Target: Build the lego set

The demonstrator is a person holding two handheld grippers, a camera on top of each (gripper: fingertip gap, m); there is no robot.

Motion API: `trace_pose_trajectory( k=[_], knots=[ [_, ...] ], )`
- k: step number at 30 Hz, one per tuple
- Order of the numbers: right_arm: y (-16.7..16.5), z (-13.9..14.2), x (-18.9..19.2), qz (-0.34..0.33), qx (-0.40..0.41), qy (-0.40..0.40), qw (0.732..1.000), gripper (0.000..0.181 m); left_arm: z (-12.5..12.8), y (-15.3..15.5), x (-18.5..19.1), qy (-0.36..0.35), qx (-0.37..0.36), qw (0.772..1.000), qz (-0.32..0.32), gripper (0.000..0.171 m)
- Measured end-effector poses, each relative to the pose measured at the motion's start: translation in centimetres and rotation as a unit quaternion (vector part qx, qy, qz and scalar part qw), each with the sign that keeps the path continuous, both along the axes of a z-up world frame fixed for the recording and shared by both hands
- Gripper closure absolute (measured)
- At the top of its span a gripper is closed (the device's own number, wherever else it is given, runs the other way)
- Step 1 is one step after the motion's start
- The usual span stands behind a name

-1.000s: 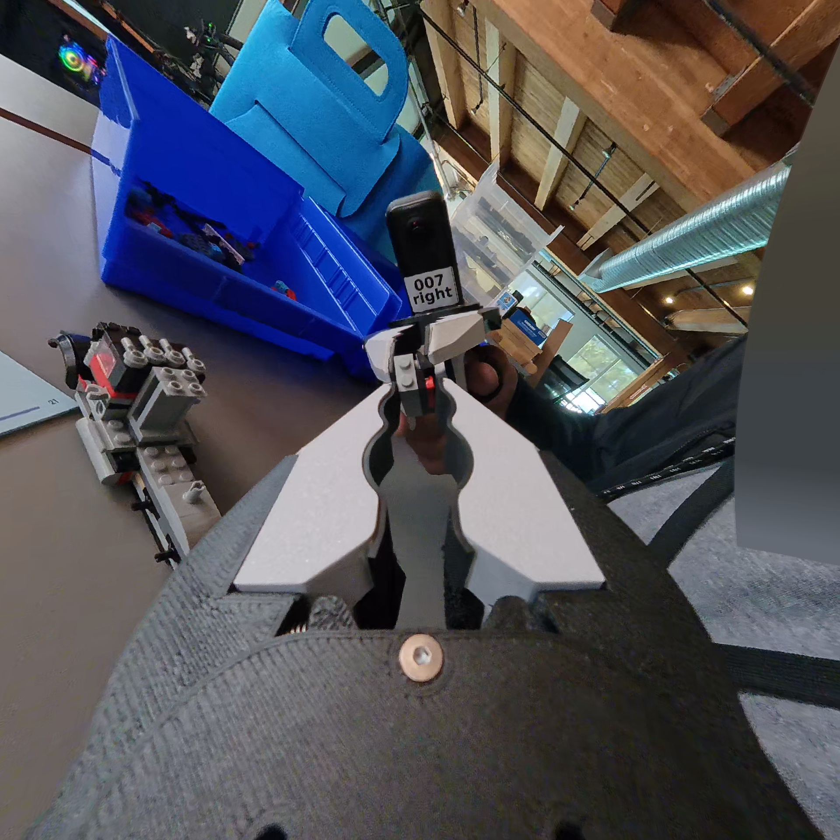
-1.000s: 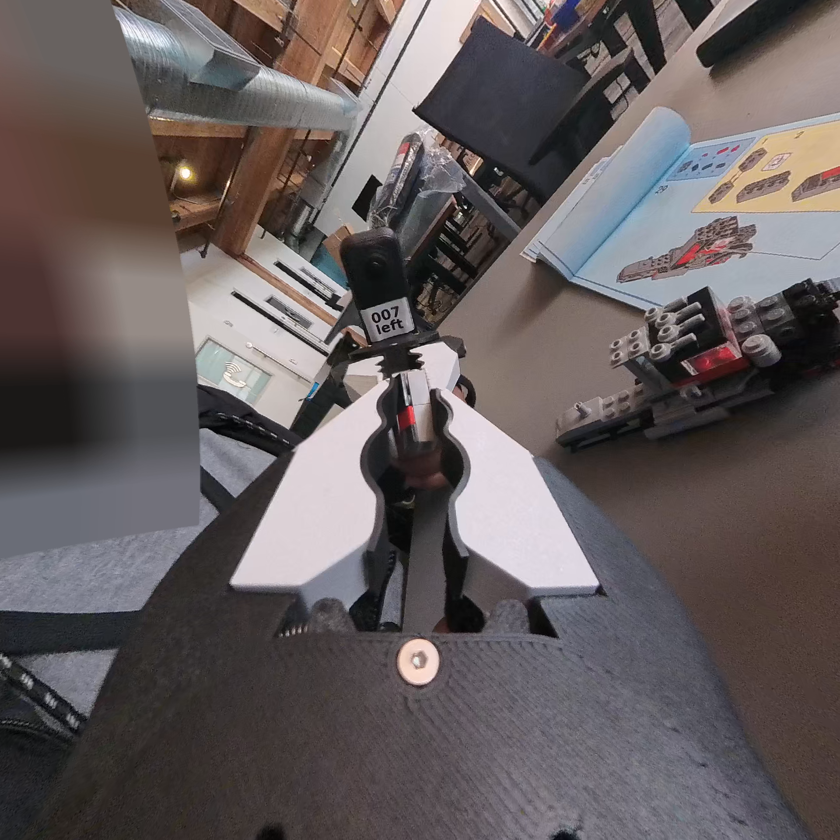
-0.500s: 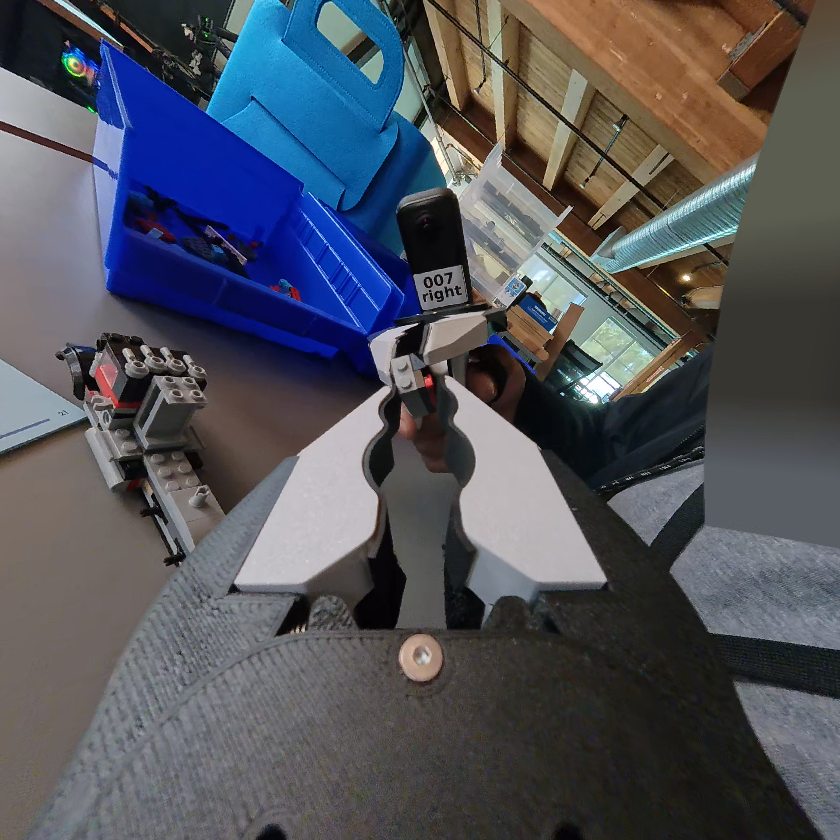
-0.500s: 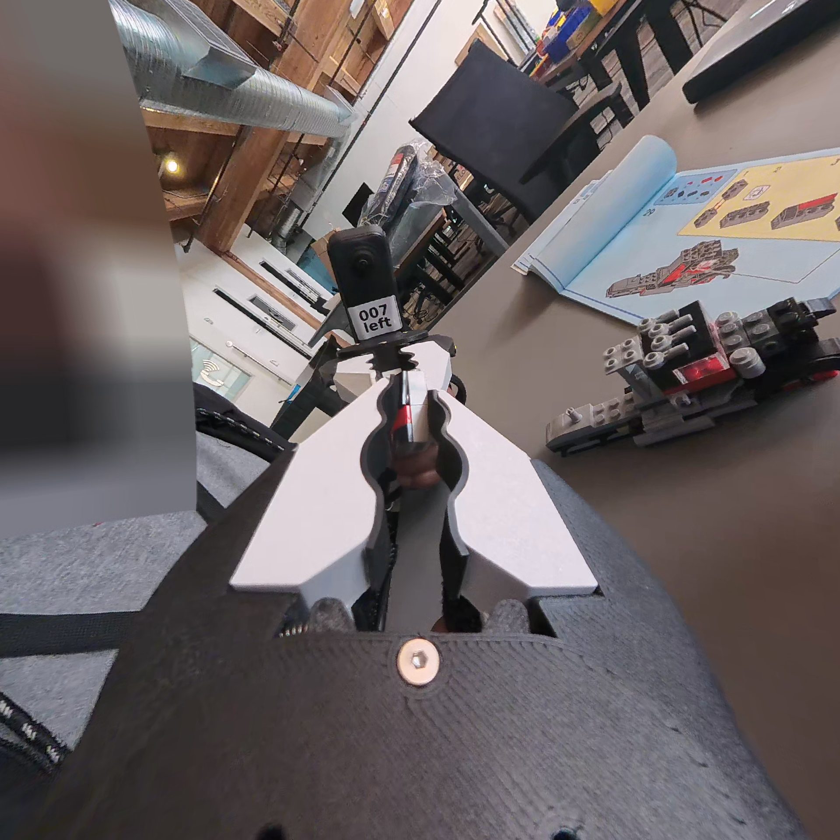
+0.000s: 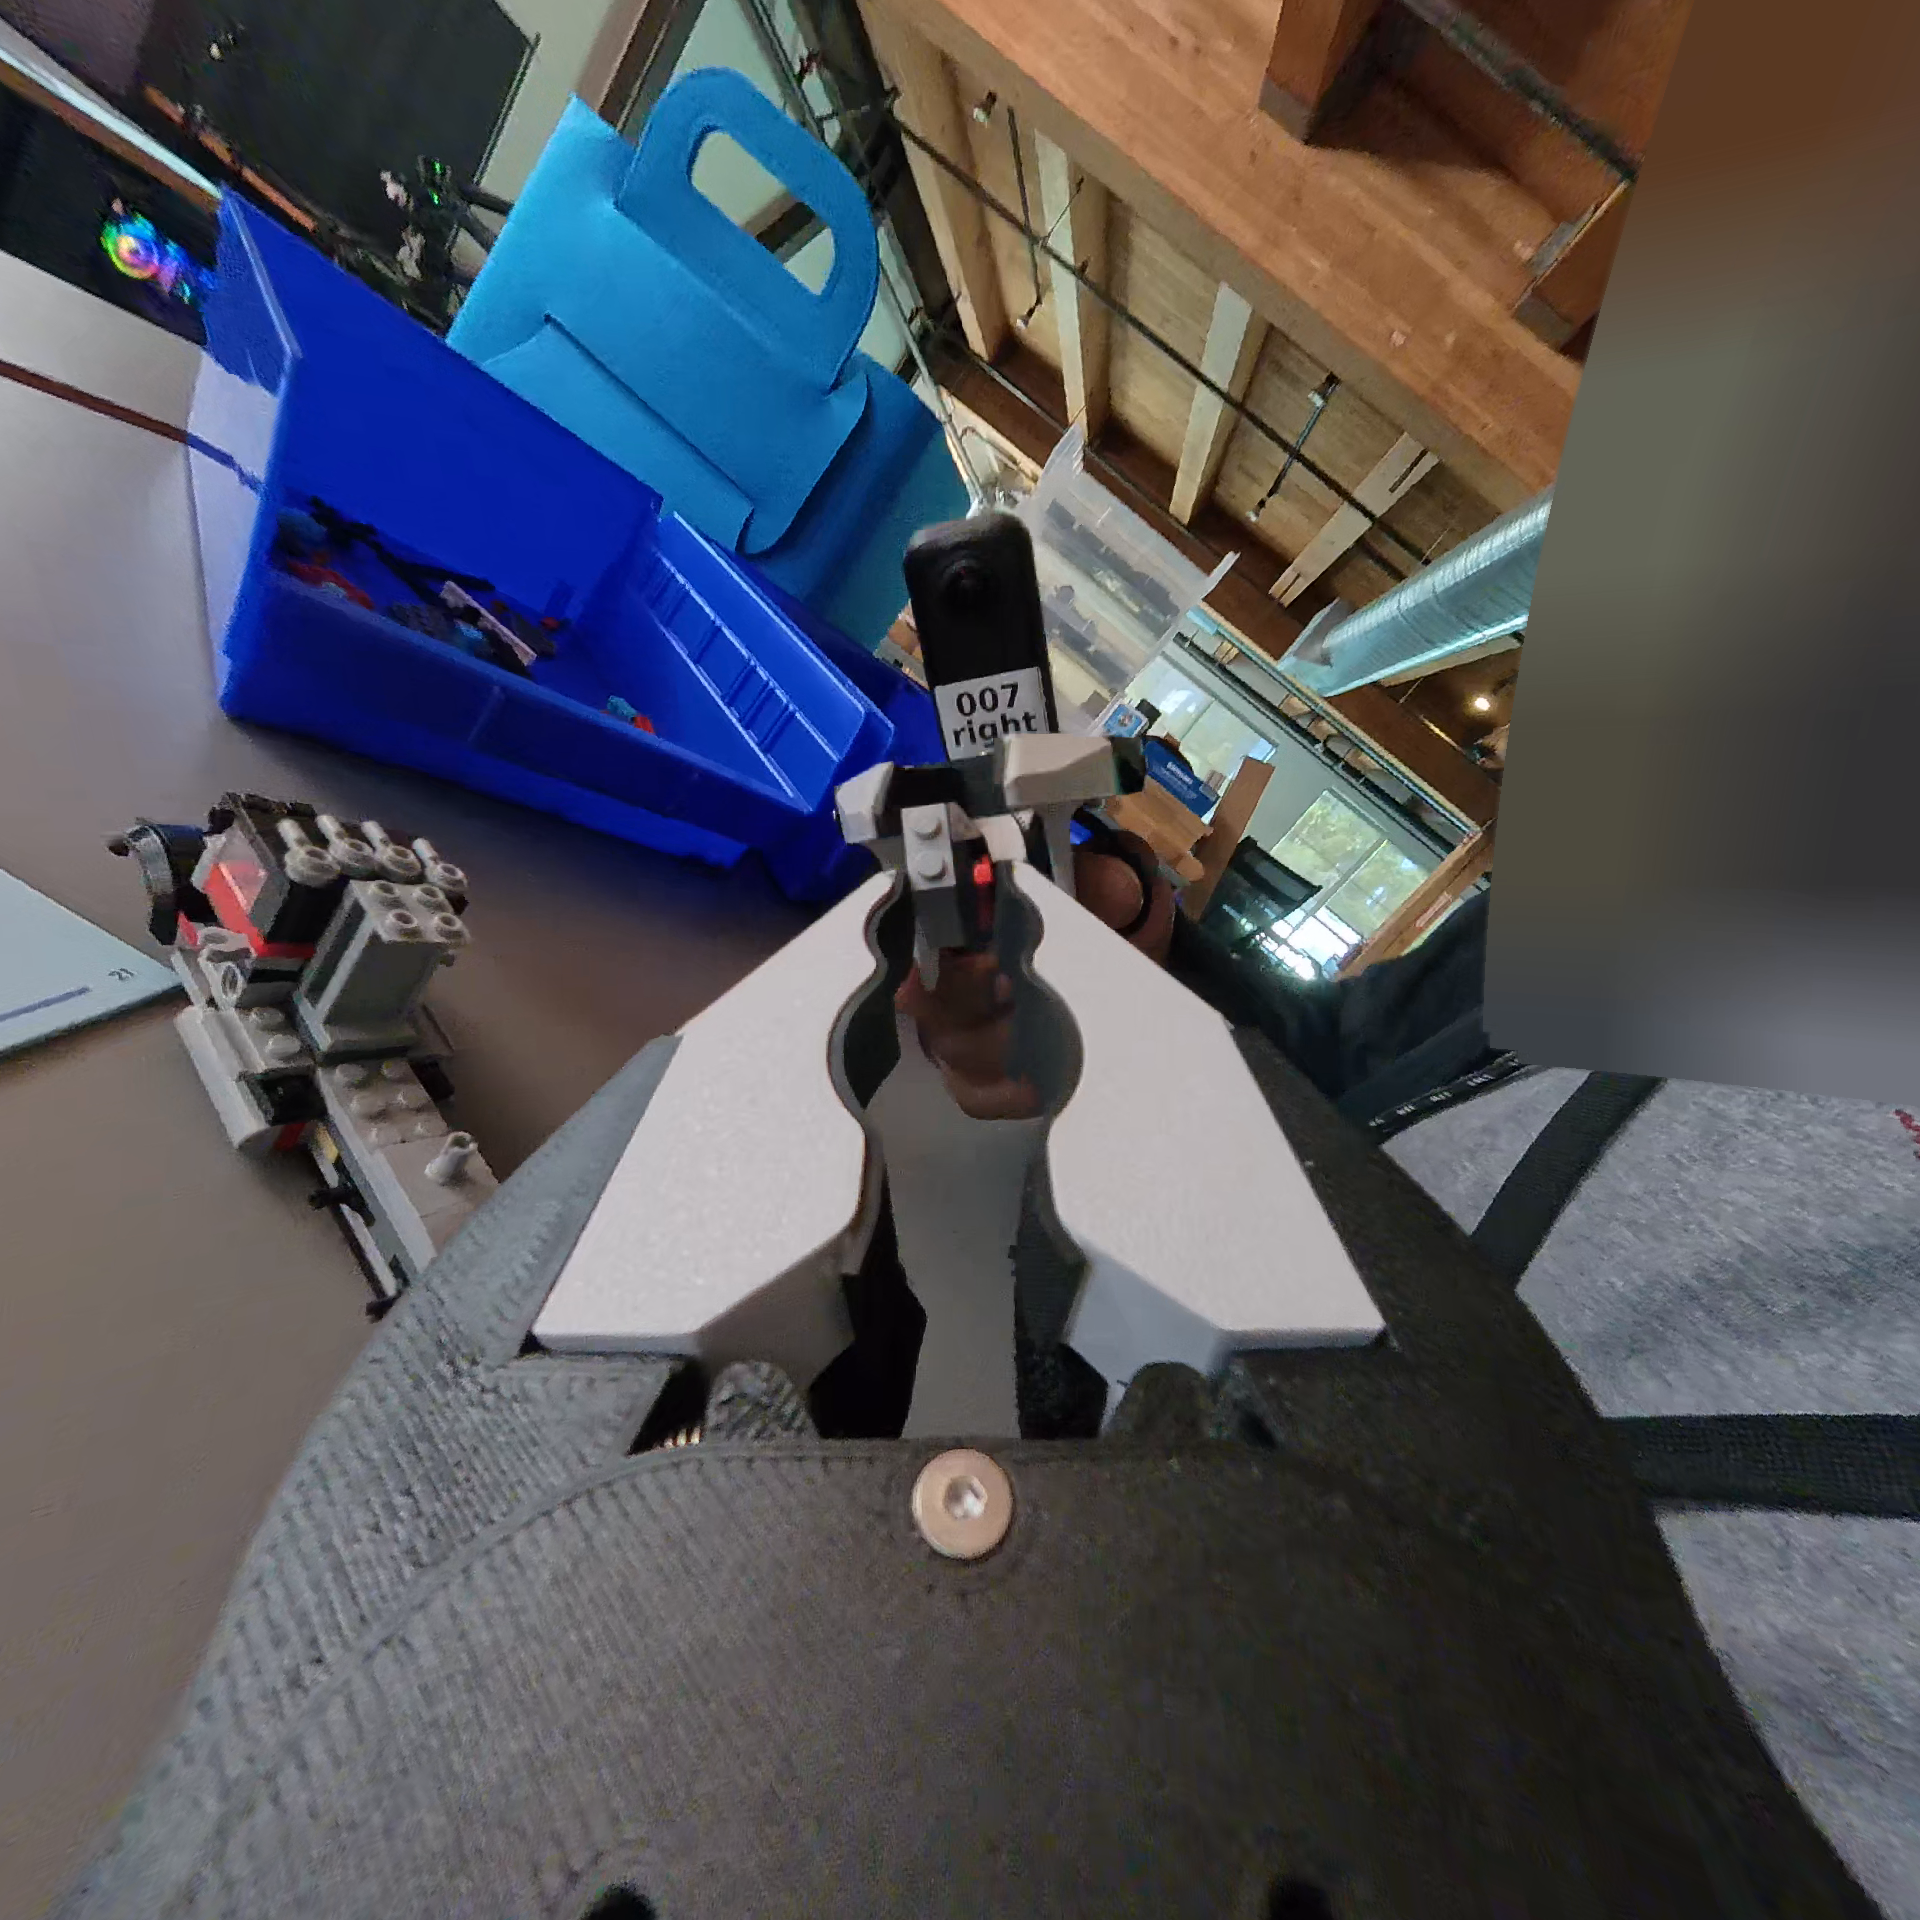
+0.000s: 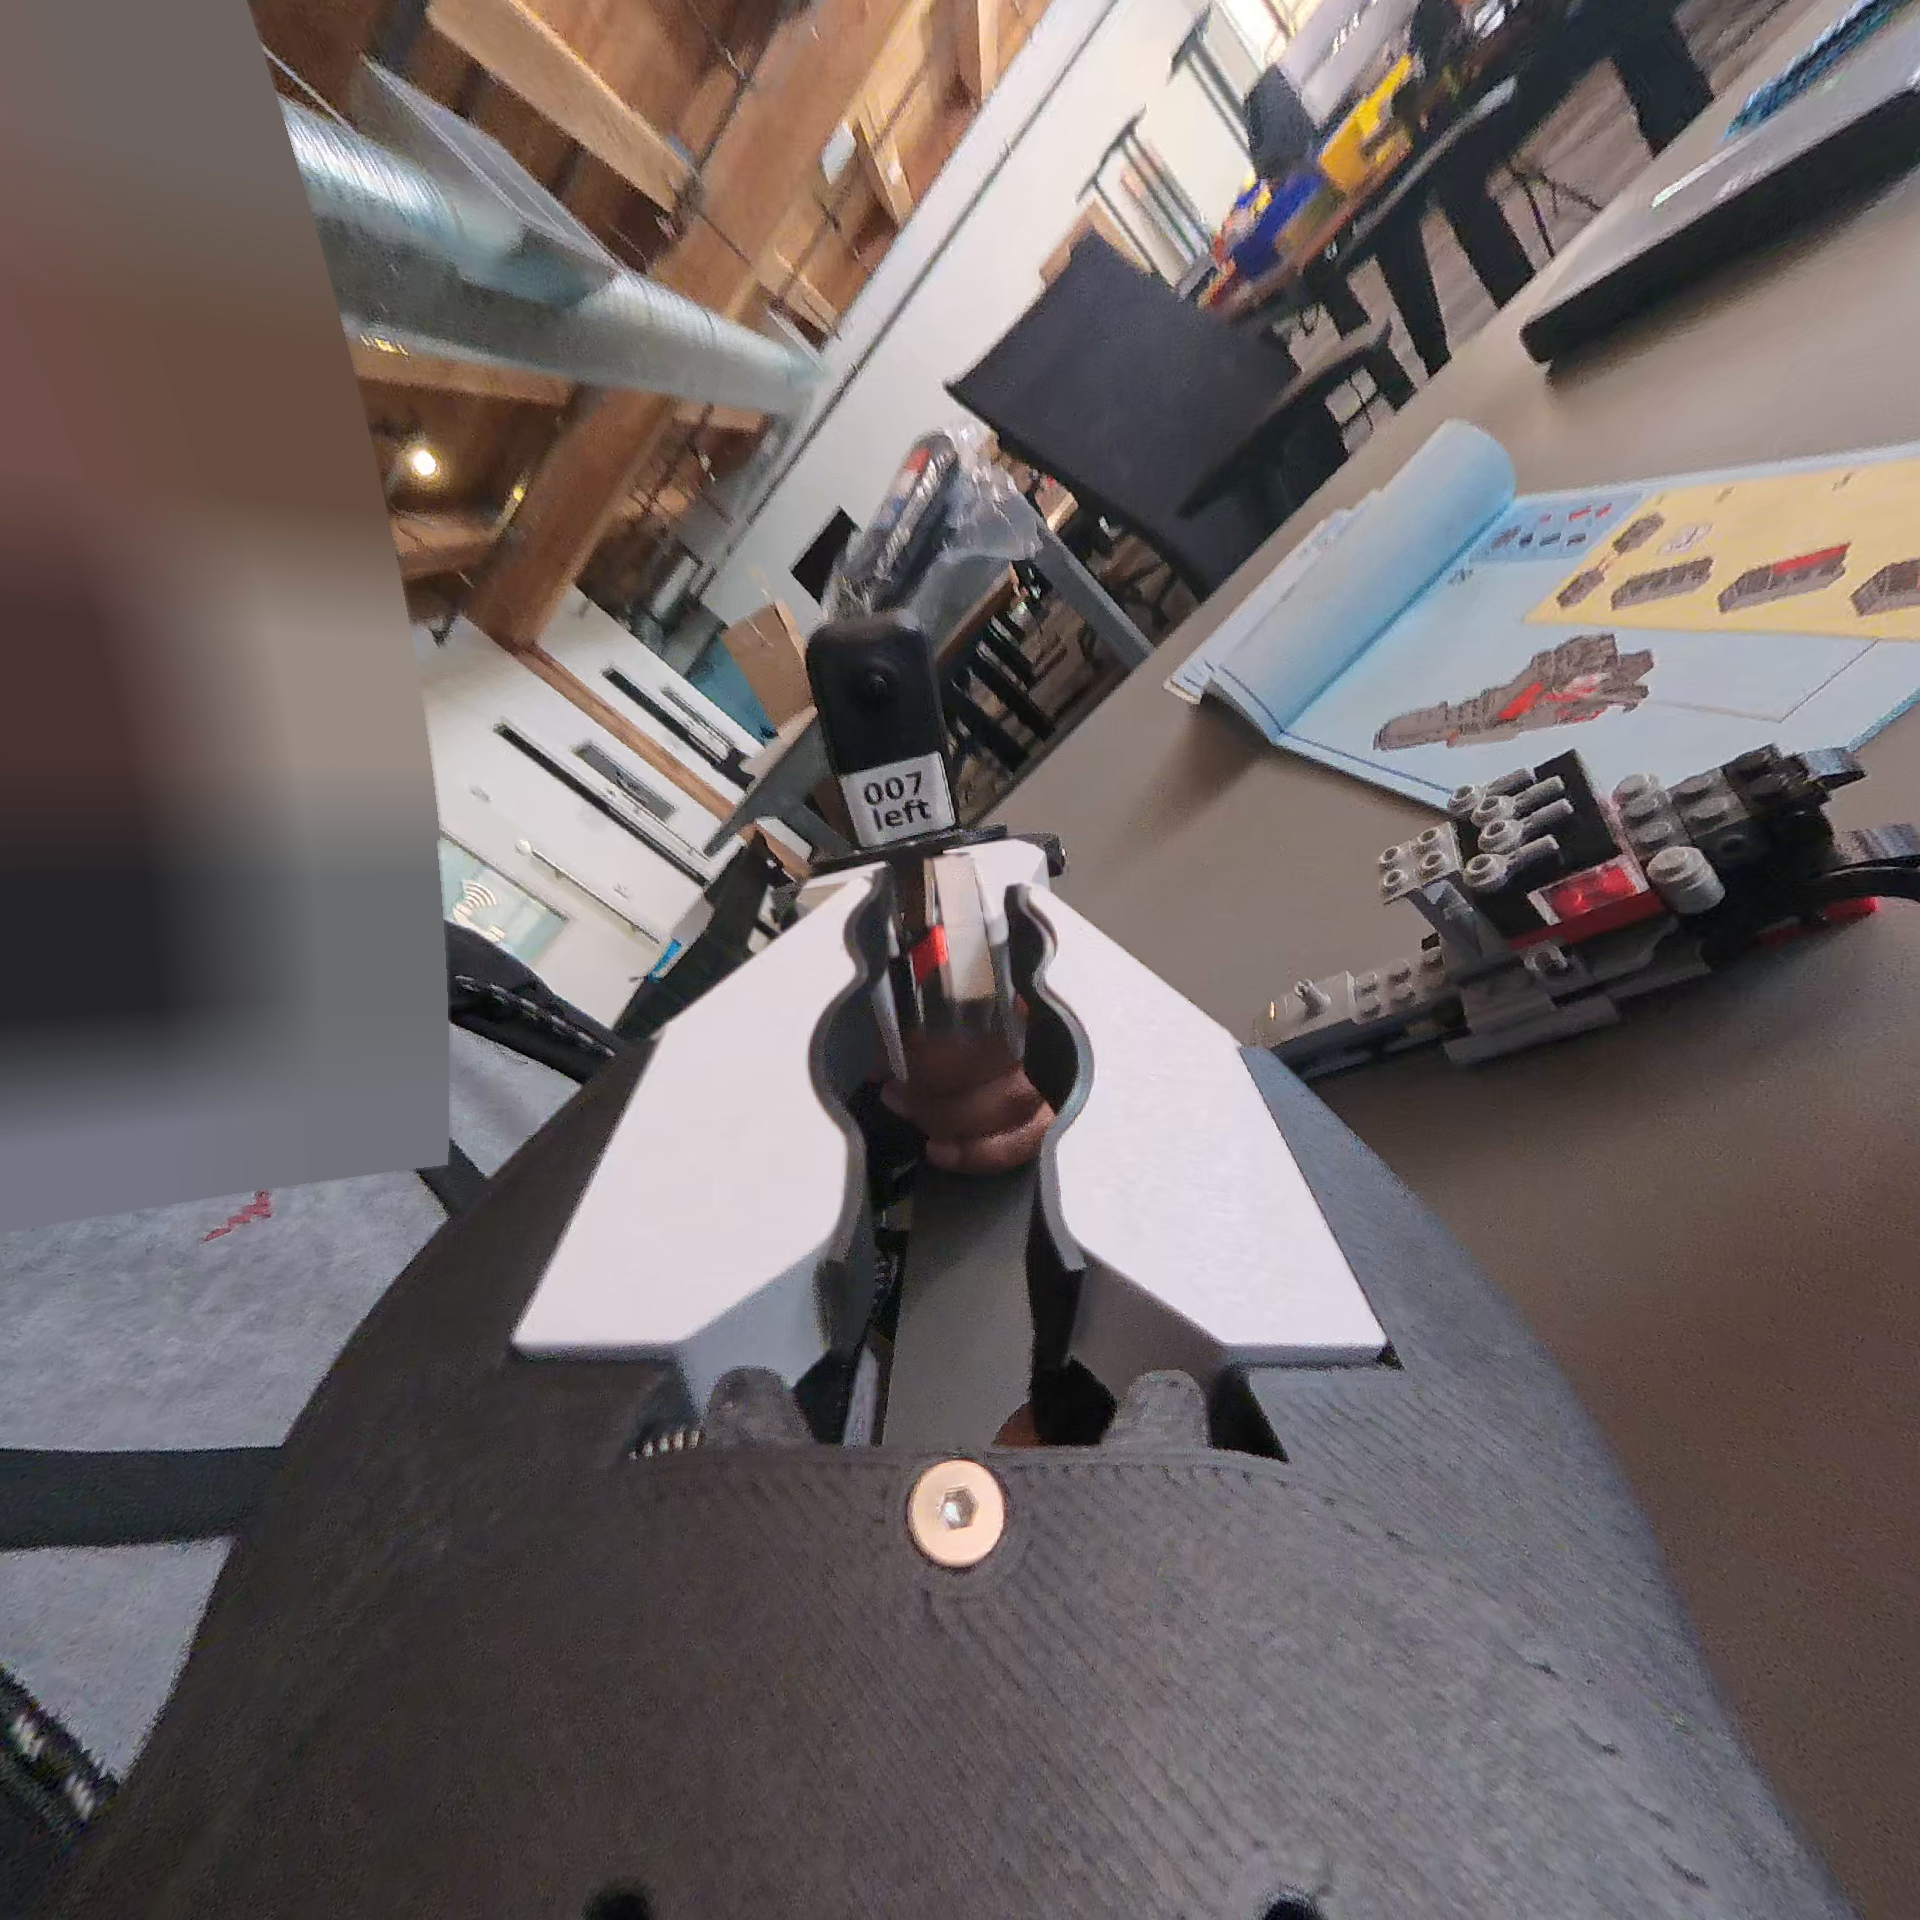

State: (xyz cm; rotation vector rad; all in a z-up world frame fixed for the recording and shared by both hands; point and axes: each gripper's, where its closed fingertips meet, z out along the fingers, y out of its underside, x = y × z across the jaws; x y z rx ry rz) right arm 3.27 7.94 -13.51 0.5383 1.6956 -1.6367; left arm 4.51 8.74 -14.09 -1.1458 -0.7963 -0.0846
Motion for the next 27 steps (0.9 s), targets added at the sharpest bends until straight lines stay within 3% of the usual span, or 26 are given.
trace_pose_trajectory(
  k=[15, 20, 27],
  knots=[
    [0.8, 0.4, 1.3, -0.003, -0.034, 0.024, 0.999, 0.168, 0.7, 1.0, 0.8, 0.072, -0.023, 0.997, -0.019, 0.156],
    [1.2, 0.4, 1.5, -0.015, -0.024, 0.086, 0.996, 0.169, 0.5, 1.1, 0.9, 0.07, -0.034, 0.997, -0.027, 0.154],
    [1.5, 0.2, 1.6, -0.027, -0.004, 0.173, 0.985, 0.169, 0.2, 1.5, 0.9, 0.062, -0.04, 0.996, -0.052, 0.138]
  ],
)
